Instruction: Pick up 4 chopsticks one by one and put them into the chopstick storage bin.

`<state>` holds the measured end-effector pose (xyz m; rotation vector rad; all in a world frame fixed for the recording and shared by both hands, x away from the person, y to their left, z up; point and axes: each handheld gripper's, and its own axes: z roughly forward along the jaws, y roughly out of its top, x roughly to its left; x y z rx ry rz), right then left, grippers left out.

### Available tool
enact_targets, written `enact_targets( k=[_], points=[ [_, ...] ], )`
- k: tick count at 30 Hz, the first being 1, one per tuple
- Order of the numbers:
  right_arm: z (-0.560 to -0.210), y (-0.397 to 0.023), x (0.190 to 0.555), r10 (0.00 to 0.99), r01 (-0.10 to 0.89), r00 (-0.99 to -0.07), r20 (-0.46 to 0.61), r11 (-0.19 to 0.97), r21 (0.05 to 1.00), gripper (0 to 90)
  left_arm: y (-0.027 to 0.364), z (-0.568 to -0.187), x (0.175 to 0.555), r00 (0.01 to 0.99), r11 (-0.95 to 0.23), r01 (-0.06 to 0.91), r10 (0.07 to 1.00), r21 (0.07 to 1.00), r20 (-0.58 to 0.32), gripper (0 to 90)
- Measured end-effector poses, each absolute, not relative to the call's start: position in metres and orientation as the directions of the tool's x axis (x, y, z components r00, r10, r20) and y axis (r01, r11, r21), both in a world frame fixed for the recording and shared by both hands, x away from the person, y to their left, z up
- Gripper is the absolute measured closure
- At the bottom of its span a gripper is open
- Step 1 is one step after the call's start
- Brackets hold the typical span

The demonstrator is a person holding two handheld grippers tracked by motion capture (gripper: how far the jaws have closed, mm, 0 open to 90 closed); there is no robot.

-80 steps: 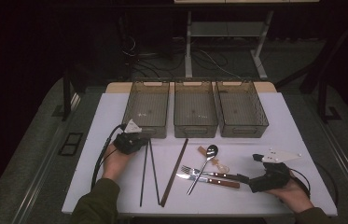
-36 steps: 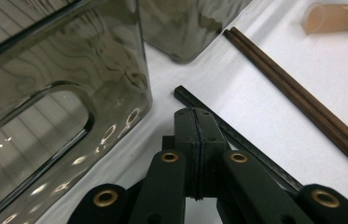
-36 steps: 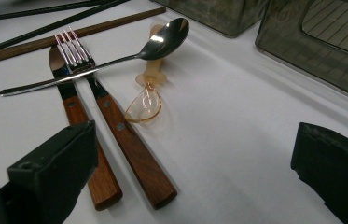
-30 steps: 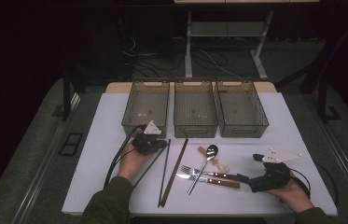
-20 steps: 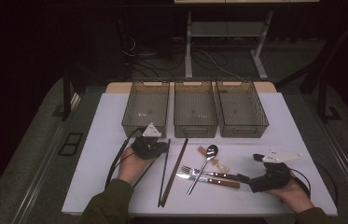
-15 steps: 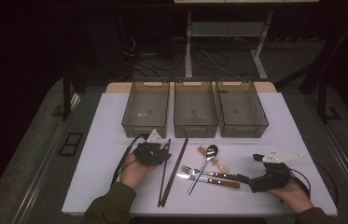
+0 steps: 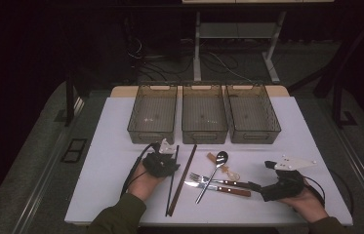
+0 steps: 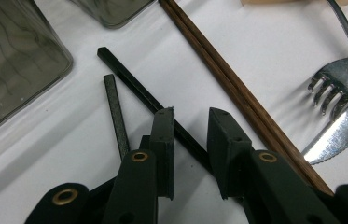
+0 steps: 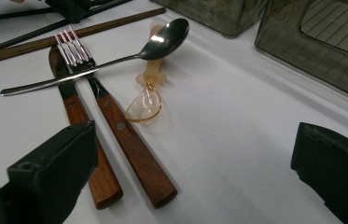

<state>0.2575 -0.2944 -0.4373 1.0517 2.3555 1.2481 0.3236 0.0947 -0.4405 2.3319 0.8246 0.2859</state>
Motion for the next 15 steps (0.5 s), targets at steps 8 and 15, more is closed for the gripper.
enact_targets(
  k=[8,15],
  points=[
    [-0.4372,-0.2942,0.2572,0.71,0.474,-0.698,0.09,0.364,0.802,0.8,0.0951,-0.4399,0.3256,0.794,-0.616,0.466,0.607,0.635,0.006,72.5],
    [-0.437,-0.2946,0.2572,0.71,0.475,-0.698,0.092,0.363,0.802,0.8,0.1009,-0.4386,0.3264,0.789,-0.617,0.476,0.615,0.627,0.006,75.7]
  ],
)
